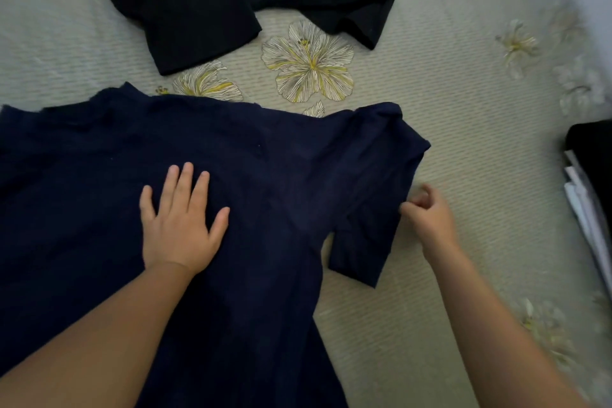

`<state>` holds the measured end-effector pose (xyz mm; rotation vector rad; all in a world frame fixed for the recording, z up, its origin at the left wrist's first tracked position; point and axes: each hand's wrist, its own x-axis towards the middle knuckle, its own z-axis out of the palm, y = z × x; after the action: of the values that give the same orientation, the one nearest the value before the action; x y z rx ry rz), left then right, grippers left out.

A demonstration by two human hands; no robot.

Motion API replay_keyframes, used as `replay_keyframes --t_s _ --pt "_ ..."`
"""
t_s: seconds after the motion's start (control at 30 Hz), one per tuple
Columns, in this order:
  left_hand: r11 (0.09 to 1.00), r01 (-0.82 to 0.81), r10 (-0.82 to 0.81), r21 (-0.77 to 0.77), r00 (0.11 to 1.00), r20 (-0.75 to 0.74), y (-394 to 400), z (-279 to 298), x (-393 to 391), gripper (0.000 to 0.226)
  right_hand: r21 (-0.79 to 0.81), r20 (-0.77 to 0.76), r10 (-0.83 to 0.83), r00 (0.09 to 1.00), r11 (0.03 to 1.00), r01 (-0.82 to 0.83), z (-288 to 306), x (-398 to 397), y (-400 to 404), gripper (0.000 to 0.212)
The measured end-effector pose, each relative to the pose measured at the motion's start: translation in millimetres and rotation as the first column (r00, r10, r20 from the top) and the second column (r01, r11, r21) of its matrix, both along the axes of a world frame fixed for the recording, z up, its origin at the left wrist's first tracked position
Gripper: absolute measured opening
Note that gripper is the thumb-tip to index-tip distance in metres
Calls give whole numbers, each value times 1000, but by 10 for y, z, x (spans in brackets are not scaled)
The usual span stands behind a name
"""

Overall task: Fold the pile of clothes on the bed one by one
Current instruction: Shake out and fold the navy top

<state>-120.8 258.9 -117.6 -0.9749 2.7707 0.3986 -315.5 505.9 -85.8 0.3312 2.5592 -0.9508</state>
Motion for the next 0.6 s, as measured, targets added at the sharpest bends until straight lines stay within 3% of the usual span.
replay_keyframes --t_s 0.07,0.17,0.23,0.33,0.4,0.47,0.53,0.6 --pt "1000 -1 1 -3 1000 7 8 7 -9 62 70 13 15 1000 997 -16 -60 64 -58 53" --pt "1000 -9 10 -11 1000 6 16 24 -14 61 138 55 64 996 988 -71 -4 -74 -202 24" --pt "1000 -15 15 -15 1000 18 25 35 -29 61 226 -119 88 989 972 -59 147 -254 -218 16" --pt "1000 -11 12 -18 999 37 28 49 -36 62 152 -533 -8 846 983 105 506 -541 -104 14" --pt "1000 -1 2 -24 999 44 27 57 -42 62 70 -587 -109 802 980 184 633 -678 22 17" --pt "999 9 -7 -32 999 52 29 71 -47 62 116 -438 -133 889 972 203 596 -692 156 22" --pt "999 16 -14 -33 998 65 31 95 -50 62 289 -157 -96 983 947 139 447 -592 331 31" --pt "999 36 -31 -41 993 116 62 152 -63 62 430 70 -115 991 900 74 350 -459 504 38"
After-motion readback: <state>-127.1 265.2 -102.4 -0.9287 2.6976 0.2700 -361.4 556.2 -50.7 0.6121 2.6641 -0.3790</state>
